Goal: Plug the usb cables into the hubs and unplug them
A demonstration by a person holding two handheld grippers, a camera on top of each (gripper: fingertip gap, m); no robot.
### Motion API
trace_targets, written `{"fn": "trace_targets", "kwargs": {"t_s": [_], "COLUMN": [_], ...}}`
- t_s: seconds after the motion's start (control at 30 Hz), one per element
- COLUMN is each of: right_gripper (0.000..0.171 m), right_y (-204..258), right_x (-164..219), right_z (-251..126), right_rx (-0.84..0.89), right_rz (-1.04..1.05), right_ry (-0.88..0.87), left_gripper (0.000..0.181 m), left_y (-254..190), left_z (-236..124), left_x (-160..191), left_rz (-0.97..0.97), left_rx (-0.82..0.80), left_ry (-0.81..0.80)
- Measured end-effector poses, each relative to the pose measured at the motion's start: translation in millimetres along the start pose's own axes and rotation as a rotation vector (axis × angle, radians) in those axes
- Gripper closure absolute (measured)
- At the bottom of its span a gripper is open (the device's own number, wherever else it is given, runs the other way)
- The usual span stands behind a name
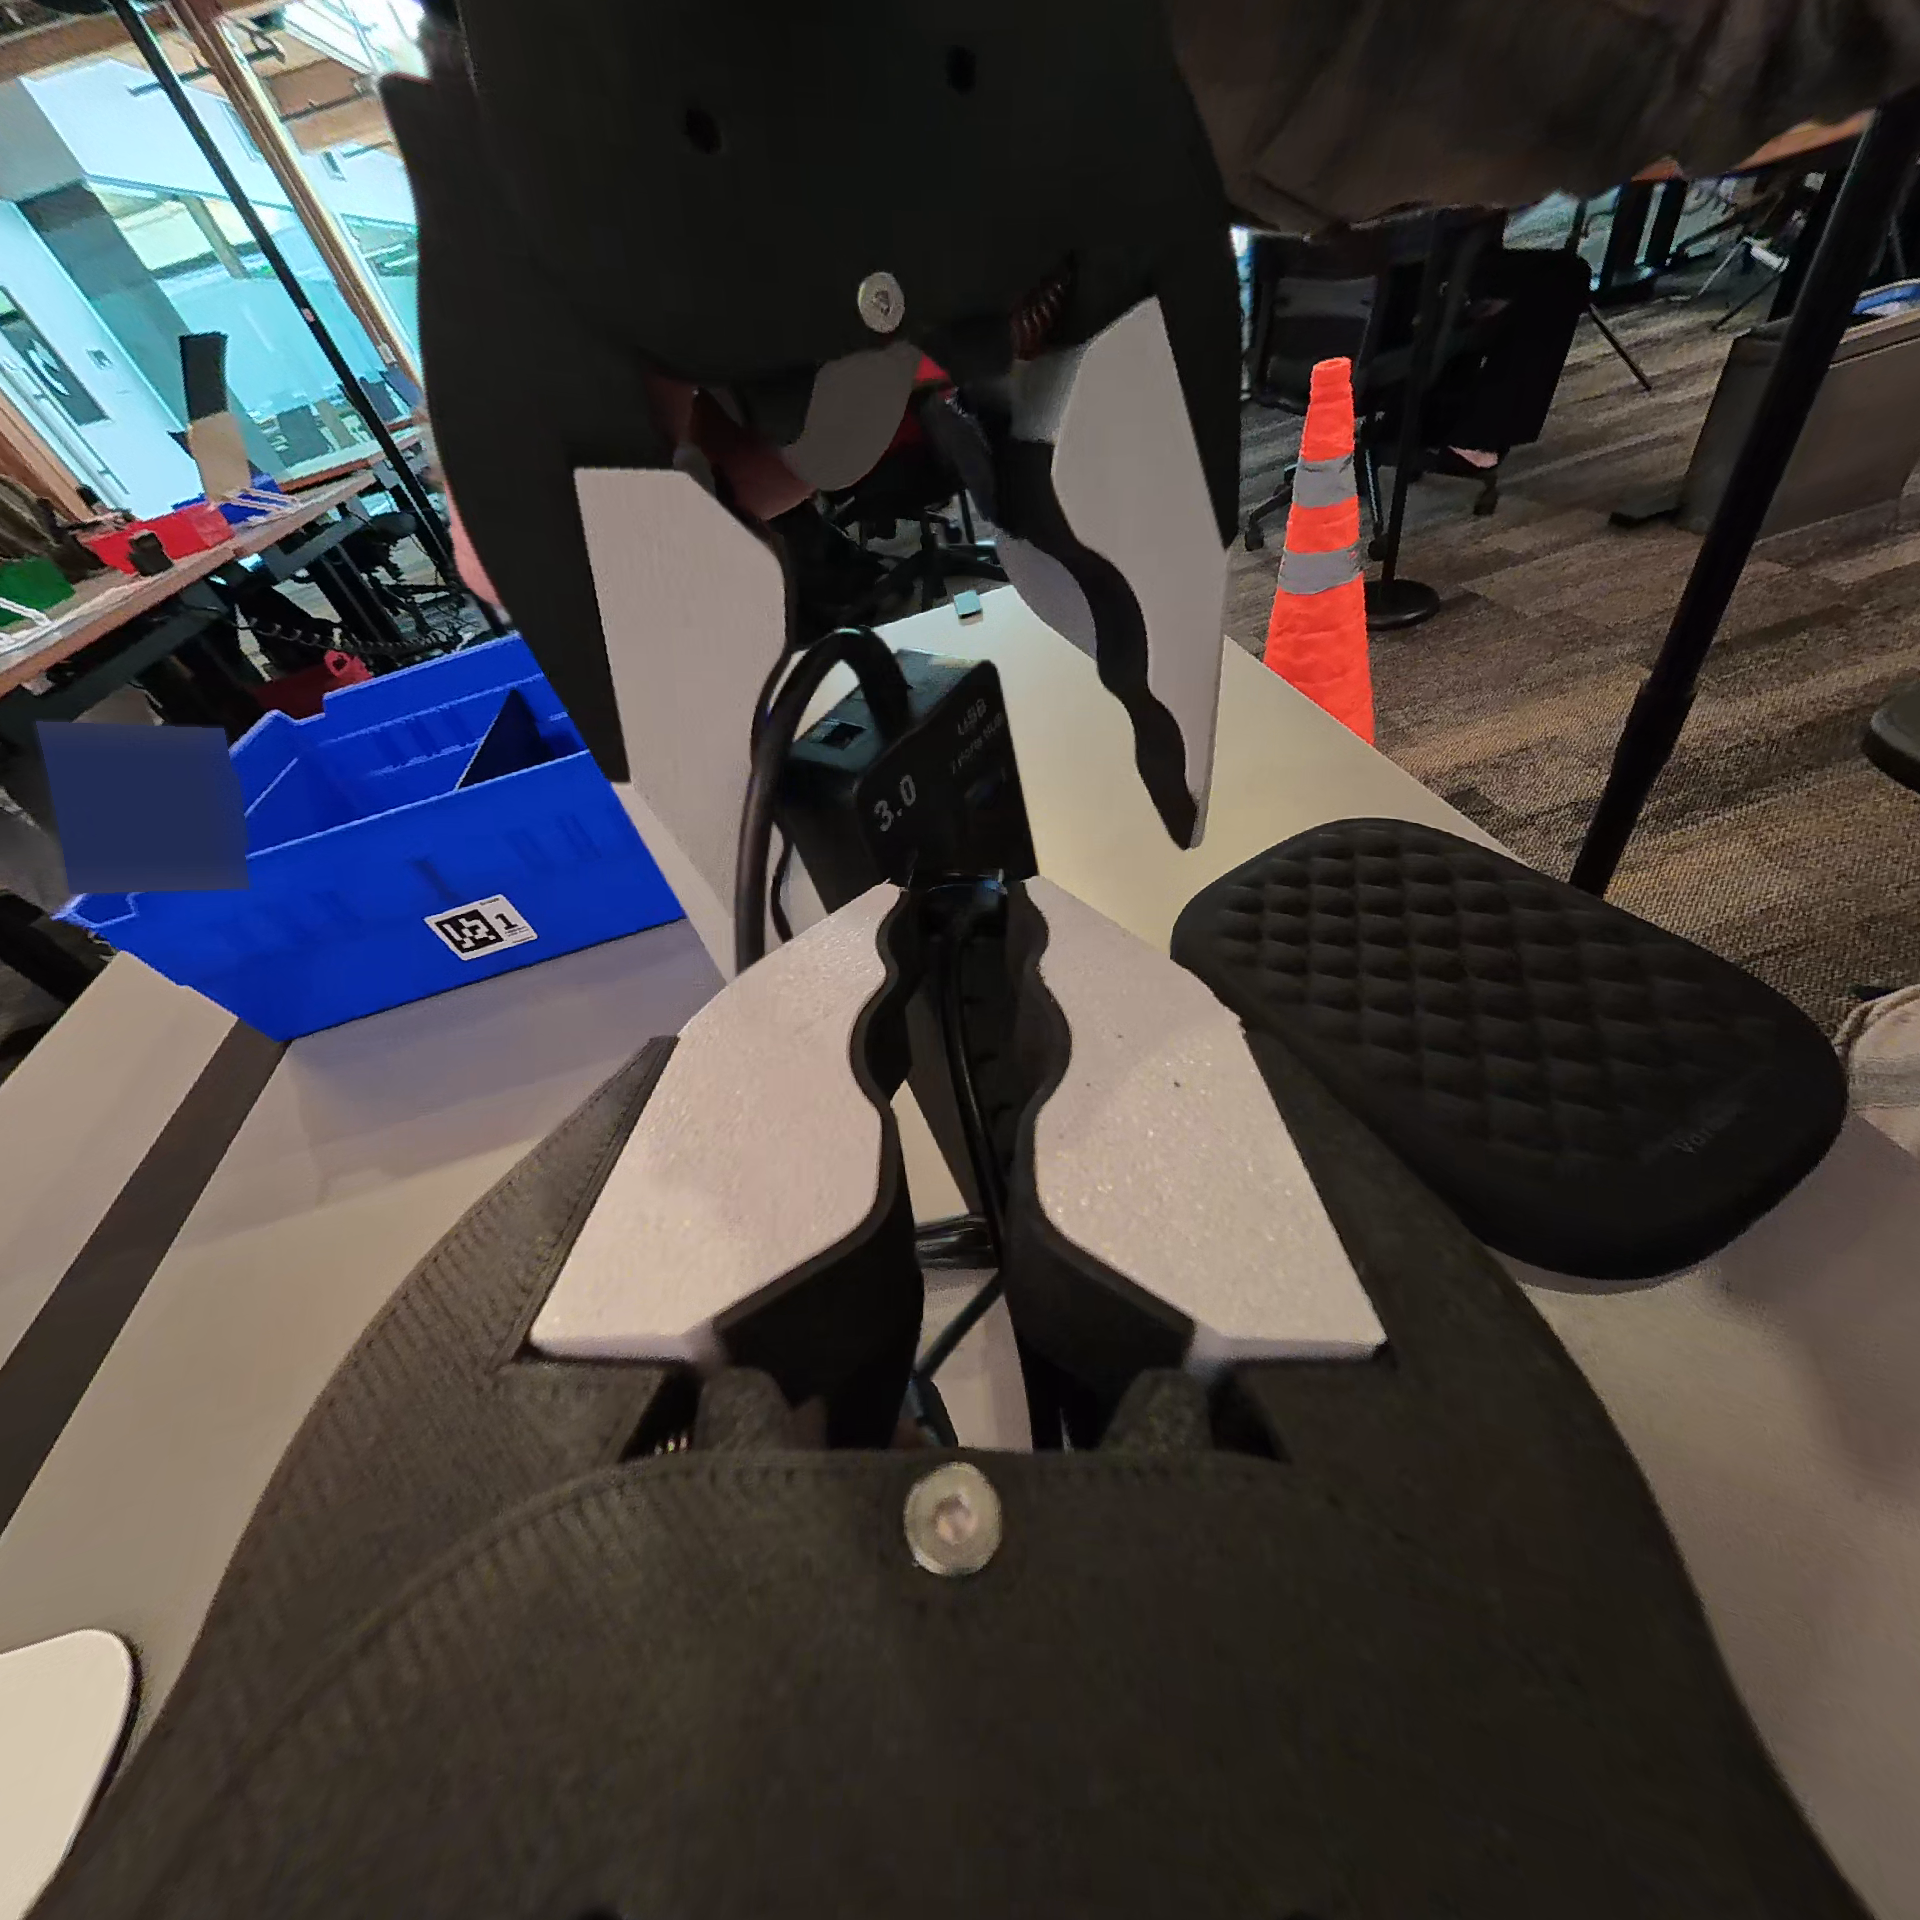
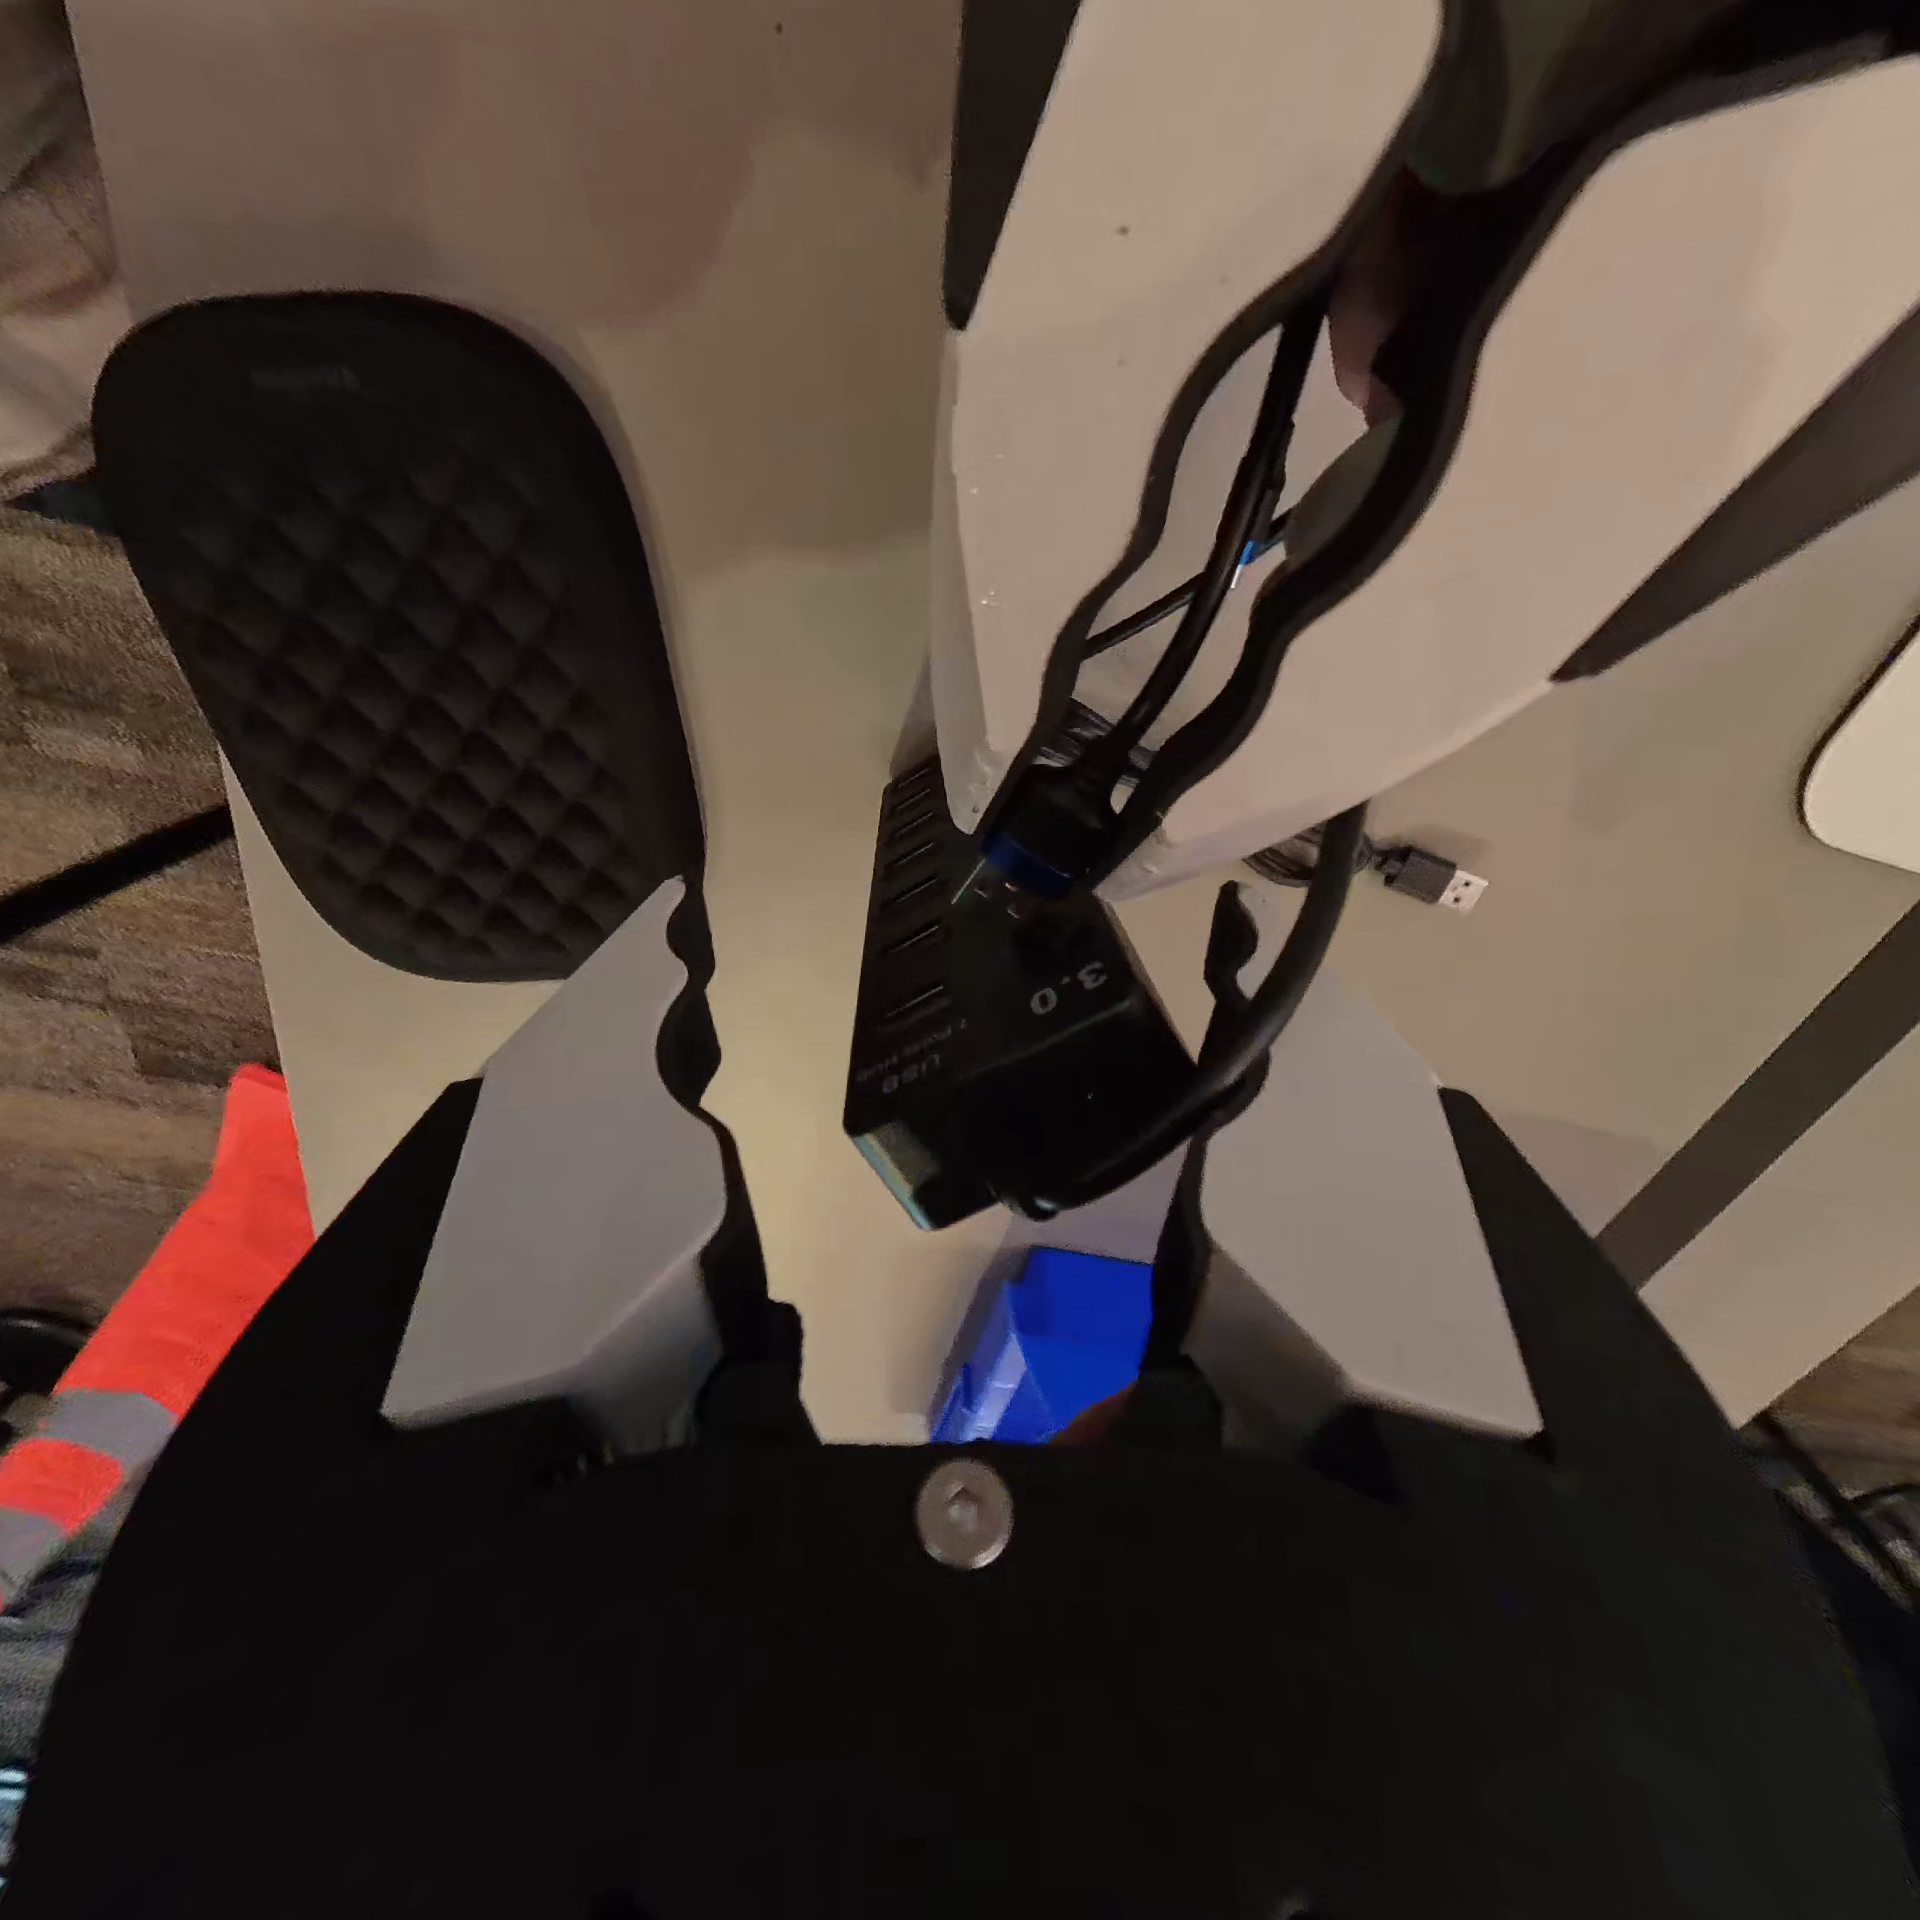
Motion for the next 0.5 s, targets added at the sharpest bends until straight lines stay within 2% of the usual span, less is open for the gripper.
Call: {"fn": "trace_targets", "kwargs": {"t_s": [0.17,0.23,0.37,0.5], "right_gripper": [0.091,0.081,0.075,0.078], "right_y": [-2.0,-2.5,-3.2,-6.5], "right_x": [2.7,4.9,9.8,14.0], "right_z": [0.1,-1.2,-9.3,-10.2], "right_rx": [-0.001,-0.02,-0.015,0.028], "right_rz": [-0.08,-0.063,-0.097,-0.199], "right_ry": [0.02,0.034,0.061,0.077], "left_gripper": [0.166,0.165,0.165,0.165], "left_y": [-0.3,1.1,7.7,12.8], "left_z": [3.8,3.9,0.9,0.0], "left_x": [0.4,0.4,0.3,0.1], "left_rz": [-0.006,-0.002,0.003,-0.004], "left_rx": [0.002,-0.006,-0.016,-0.013], "left_ry": [0.012,0.015,0.017,0.009]}}
Point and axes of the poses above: each gripper's, where its closed fingertips meet, z out along the fingers, x out of its underside, y = z × x across the jaws, the point moved 9 cm from there along -z, back along the fingers, and after that the axes turned 2 degrees about y, right-handed, at the moved point
